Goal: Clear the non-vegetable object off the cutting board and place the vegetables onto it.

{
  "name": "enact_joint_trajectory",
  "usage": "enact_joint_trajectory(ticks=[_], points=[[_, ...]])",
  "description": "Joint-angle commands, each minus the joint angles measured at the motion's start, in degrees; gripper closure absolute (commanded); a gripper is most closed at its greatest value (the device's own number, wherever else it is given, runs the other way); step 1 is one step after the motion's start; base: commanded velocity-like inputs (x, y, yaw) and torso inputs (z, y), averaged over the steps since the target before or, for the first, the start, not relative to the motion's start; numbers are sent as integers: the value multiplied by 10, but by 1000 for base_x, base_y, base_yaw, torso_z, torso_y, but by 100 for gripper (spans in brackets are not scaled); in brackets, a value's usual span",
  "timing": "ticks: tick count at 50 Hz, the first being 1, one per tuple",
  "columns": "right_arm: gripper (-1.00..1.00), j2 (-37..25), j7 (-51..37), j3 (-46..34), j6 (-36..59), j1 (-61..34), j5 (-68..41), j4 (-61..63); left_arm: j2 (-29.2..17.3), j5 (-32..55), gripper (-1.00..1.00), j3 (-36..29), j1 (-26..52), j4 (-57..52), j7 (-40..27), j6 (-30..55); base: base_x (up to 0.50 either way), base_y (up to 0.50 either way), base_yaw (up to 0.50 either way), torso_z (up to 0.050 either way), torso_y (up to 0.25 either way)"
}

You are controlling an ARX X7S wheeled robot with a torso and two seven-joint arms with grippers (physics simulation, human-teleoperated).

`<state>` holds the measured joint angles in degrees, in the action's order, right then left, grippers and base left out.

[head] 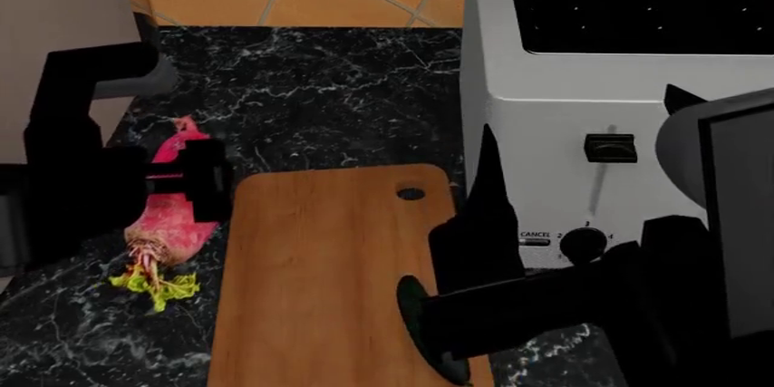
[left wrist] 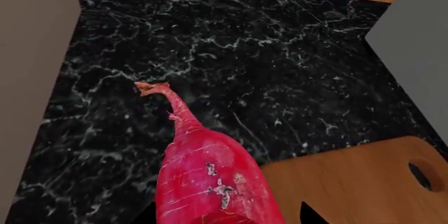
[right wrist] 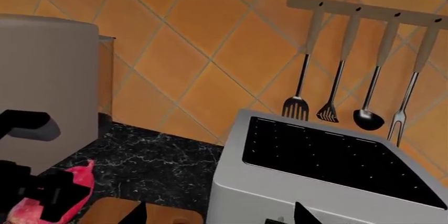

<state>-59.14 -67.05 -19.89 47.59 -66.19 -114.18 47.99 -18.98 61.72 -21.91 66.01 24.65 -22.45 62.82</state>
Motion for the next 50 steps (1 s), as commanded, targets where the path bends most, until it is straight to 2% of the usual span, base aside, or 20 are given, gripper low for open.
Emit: enact_joint_trajectory(ticks=[1, 12, 20, 25, 50], points=[[-100, 3, 4, -2, 0, 1, 4, -4, -8, 32, 100, 13, -14, -35, -48, 23, -1, 0, 0, 0, 0], [-100, -1, -1, 0, -3, -4, -4, 1, -31, 110, 100, 42, 7, -156, -121, 107, 0, 0, 0, 0, 0], [-100, 3, -7, -5, -3, -9, -8, 4, -31, 205, 100, 82, 18, -211, -202, 163, 0, 0, 0, 0, 1], [-100, 4, -8, -5, -4, -8, -7, 6, -15, 294, 100, 102, 22, -231, -277, 188, 0, 0, 0, 0, 0], [-100, -31, 3, 23, -20, 12, -17, 17, 56, 310, 100, 61, 23, -196, -286, 154, 0, 0, 0, 1, 2]])
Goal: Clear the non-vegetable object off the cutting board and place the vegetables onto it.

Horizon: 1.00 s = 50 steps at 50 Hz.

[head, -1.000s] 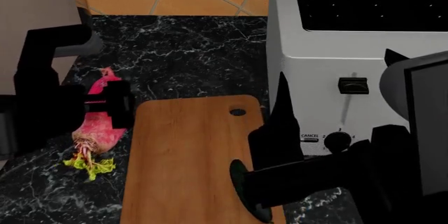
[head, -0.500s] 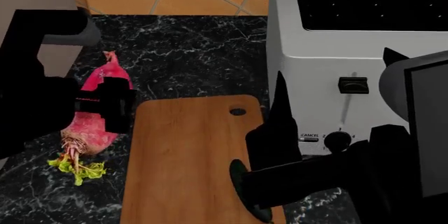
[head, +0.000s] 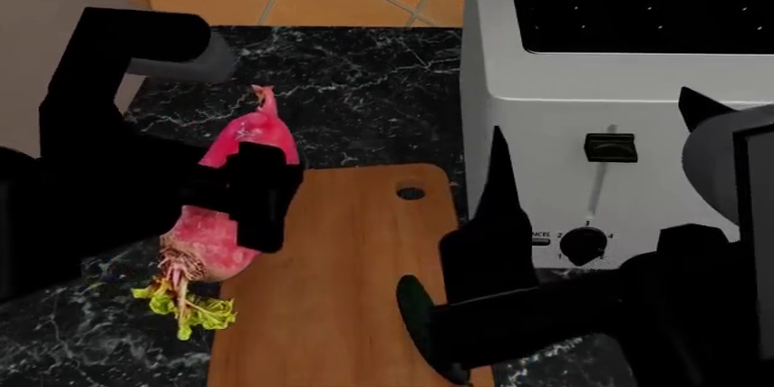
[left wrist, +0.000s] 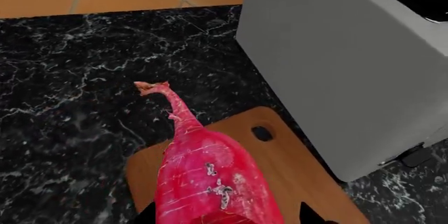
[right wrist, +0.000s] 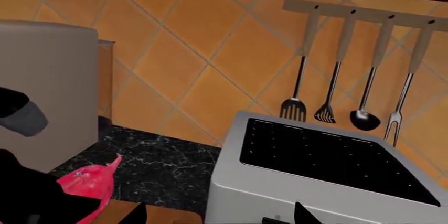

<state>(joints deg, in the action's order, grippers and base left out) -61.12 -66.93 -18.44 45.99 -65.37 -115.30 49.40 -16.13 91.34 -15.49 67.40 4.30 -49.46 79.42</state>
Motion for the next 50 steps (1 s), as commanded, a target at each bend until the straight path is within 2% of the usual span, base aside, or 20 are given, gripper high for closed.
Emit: enact_joint_trajectory(ticks=[1, 16, 28, 40, 41, 50], points=[[-100, -11, 2, 8, -4, 3, -6, 3, 29, 10, 100, -5, 9, 8, -14, -15, 0, 0, 0, 0, 0], [-100, -15, 7, 15, -9, 14, -2, 6, 45, -12, 100, -35, -15, 8, 13, -34, 0, 0, 0, 0, 2], [-100, -11, 8, 13, -8, 20, 6, 7, 33, -64, 100, -62, -52, 17, 65, -63, 0, 0, 0, 0, 1], [-100, -15, 9, 17, -11, 23, 5, 10, 31, -53, 100, -67, -66, 8, 64, -65, 0, 0, 0, 1, 2], [-100, -15, 9, 17, -11, 24, 6, 10, 30, -54, -100, -68, -66, 8, 66, -66, 0, 0, 0, 0, 0], [-100, -10, 0, 10, -7, 7, -4, 7, 31, -23, -100, -61, -58, 2, 42, -60, 0, 0, 0, 0, 0]])
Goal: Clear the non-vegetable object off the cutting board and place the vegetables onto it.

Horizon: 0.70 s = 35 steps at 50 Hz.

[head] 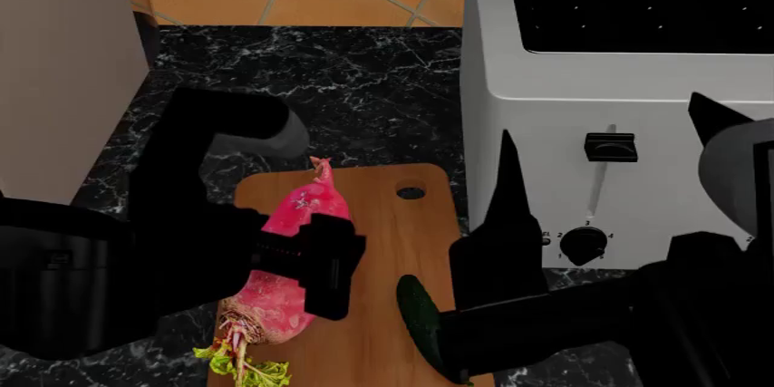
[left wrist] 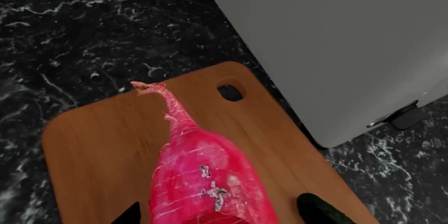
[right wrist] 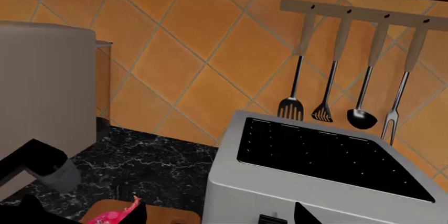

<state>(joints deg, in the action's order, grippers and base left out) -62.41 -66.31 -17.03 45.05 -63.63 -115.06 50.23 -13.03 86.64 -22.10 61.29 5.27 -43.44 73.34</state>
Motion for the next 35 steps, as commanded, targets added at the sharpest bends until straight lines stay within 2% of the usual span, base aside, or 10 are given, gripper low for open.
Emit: enact_joint_trajectory(ticks=[1, 8, 12, 18, 24, 31, 35], points=[[-100, 3, -6, -5, 3, -12, -8, -1, -1, 34, -100, 7, 6, -12, -25, 4, 0, 0, 0, 0, 0], [-100, 4, -8, -6, 3, -16, -10, -1, -13, 92, -100, 17, 27, -47, -75, 24, 0, 0, 0, 0, 0], [-100, 5, -11, -7, 3, -19, -13, 0, -29, 67, -100, 8, 46, -74, -64, 31, 0, 0, 0, 0, 0], [-100, 8, -14, -12, 6, -25, -14, -1, -41, 119, -100, 23, 70, -85, -98, 34, 0, 0, 0, 0, 0], [-100, 7, -13, -10, 4, -20, -13, 1, -66, 213, -100, 44, 70, -144, -164, 21, 0, 0, 0, 0, 0], [-100, 7, -18, -12, 3, -23, -16, 3, -132, 329, -100, 68, 69, -255, -244, -11, 0, 0, 0, 0, 0], [-100, 7, -22, -14, 4, -31, -22, 1, -163, 399, -100, 76, 63, -329, -300, -57, 0, 0, 0, 0, 0]])
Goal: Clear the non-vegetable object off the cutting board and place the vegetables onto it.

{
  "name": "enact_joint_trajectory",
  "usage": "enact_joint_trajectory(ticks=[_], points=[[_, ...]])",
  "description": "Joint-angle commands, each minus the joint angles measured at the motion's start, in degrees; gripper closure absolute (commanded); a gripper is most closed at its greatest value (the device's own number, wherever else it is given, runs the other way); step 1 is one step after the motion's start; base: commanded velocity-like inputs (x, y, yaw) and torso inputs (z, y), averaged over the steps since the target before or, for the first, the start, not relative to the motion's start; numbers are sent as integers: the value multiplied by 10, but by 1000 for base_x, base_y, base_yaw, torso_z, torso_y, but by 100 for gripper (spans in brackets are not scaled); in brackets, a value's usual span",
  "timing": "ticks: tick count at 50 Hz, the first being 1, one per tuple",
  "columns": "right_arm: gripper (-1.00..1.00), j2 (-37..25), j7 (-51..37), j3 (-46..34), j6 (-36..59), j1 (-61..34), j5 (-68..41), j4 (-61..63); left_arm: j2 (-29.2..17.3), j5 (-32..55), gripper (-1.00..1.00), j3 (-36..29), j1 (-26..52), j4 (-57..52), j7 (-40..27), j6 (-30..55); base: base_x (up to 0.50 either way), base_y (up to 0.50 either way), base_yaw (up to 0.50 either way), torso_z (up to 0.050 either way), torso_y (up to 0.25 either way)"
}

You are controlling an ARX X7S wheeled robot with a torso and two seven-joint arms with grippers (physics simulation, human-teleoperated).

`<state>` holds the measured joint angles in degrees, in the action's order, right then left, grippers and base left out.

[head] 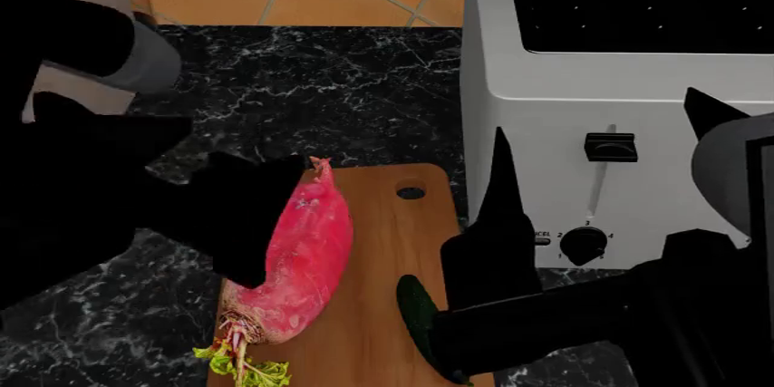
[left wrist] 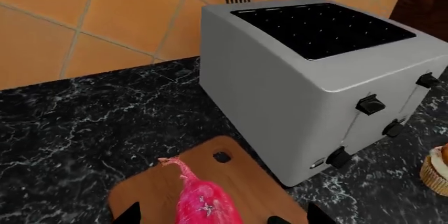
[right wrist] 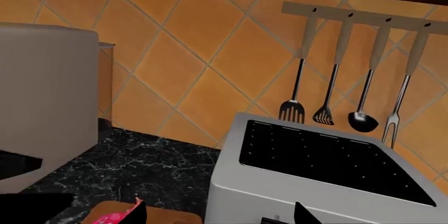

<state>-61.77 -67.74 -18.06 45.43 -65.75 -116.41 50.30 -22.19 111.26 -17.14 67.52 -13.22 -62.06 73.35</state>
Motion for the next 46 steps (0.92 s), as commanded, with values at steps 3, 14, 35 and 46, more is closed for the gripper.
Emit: enact_joint_trajectory(ticks=[3, 14, 35, 46], points=[[-100, 1, -11, -6, 3, -16, -11, -1, -89, 160, -100, 32, 12, -179, -123, -51, 0, 0, 0, 0, 0], [-100, -6, -28, -17, 11, -42, -36, -2, -172, 193, -100, 169, -109, -302, -103, -62, 0, 0, 0, 0, 0], [-100, -129, -12, 21, 52, -125, -174, 33, -297, 238, -100, 424, -114, -265, 26, 8, 0, 0, 0, 0, 0], [-100, -154, -30, 387, 84, 52, -359, 70, -340, 325, -100, 438, -176, -337, -26, -65, 0, 0, 0, 0, 0]])
